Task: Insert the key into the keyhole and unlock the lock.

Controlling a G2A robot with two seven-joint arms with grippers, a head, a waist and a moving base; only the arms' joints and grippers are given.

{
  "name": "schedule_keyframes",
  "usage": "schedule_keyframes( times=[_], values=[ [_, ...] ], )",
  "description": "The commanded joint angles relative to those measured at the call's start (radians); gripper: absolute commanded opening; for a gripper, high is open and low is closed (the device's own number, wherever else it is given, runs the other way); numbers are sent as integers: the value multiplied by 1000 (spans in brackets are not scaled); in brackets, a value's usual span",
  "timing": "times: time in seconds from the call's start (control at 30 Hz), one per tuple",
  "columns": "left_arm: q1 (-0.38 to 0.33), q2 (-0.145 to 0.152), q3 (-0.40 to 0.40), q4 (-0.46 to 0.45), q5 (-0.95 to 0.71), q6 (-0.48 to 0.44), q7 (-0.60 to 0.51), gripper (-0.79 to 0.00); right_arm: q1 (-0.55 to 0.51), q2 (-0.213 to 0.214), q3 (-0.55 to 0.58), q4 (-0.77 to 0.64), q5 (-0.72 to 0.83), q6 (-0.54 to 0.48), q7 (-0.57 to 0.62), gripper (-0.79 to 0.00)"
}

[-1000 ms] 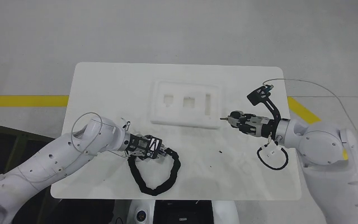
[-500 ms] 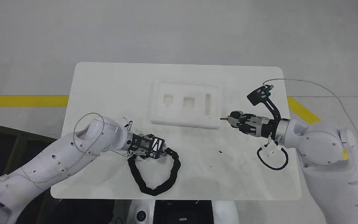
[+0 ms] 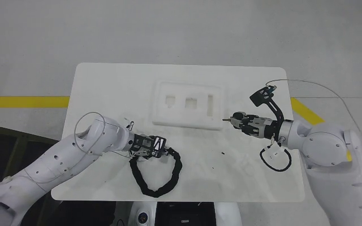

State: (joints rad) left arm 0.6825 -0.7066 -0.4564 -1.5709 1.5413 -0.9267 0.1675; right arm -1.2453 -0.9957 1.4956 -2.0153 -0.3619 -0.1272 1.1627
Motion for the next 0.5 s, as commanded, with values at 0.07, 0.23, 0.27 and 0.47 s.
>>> schedule_keyframes(
  times=[0.07, 0.23, 0.27, 0.47],
  values=[
    [12, -3, -19, 18, -30, -3, 33, -785, 0, 0, 0, 0, 0, 0, 0, -785],
    [31, 0, -52, 48, -74, -3, 96, -785, 0, 0, 0, 0, 0, 0, 0, -785],
    [37, 1, -60, 51, -89, -2, 122, -785, 0, 0, 0, 0, 0, 0, 0, -785],
    [71, 16, -105, 36, -13, 55, 294, -785, 0, 0, 0, 0, 0, 0, 0, -785]
  ],
)
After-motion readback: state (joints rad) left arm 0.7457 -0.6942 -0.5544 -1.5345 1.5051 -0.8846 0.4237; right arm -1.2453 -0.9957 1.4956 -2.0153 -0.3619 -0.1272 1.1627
